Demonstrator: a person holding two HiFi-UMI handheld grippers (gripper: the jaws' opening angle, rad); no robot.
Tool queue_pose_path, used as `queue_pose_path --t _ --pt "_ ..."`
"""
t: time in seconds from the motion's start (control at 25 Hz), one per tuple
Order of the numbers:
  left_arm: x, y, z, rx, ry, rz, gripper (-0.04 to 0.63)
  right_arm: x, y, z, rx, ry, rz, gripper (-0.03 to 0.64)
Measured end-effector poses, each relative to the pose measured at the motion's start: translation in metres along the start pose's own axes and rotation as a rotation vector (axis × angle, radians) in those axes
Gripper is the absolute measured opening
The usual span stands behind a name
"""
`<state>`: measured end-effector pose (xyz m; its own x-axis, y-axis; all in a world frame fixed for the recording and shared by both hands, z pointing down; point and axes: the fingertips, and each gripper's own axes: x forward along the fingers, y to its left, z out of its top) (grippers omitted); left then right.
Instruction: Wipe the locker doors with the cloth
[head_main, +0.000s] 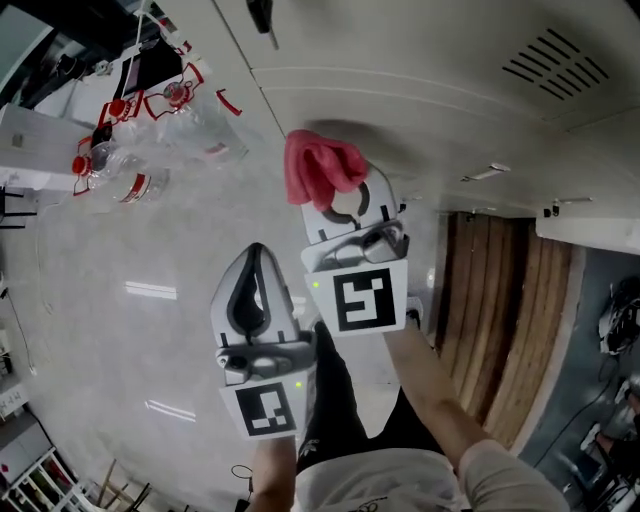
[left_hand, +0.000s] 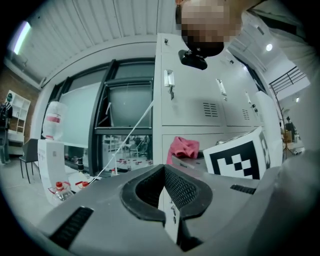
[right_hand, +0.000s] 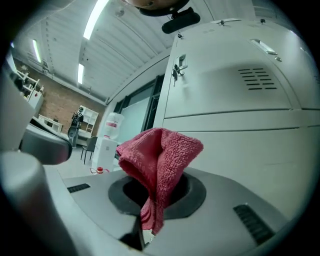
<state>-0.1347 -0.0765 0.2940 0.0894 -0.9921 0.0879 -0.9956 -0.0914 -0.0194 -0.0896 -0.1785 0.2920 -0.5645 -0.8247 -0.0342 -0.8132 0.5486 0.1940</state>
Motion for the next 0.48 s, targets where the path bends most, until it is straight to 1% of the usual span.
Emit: queue_pose_path --t 0.2,0.32,0.48 --pt "0.0 0.022 -0.01 0.006 0.009 0.01 0.017 0.033 0.012 -0.01 -0.058 0.02 0.022 0.031" --pt "0.0 0.03 -0.015 0.002 0.021 0.012 0.017 0.04 0.017 -0.013 -0.088 0.032 0.028 0.031" --pt "0.005 0.032 -0.015 0.001 0.022 0.009 0.017 0.041 0.021 -0.017 -0.093 0.049 0.033 0.031"
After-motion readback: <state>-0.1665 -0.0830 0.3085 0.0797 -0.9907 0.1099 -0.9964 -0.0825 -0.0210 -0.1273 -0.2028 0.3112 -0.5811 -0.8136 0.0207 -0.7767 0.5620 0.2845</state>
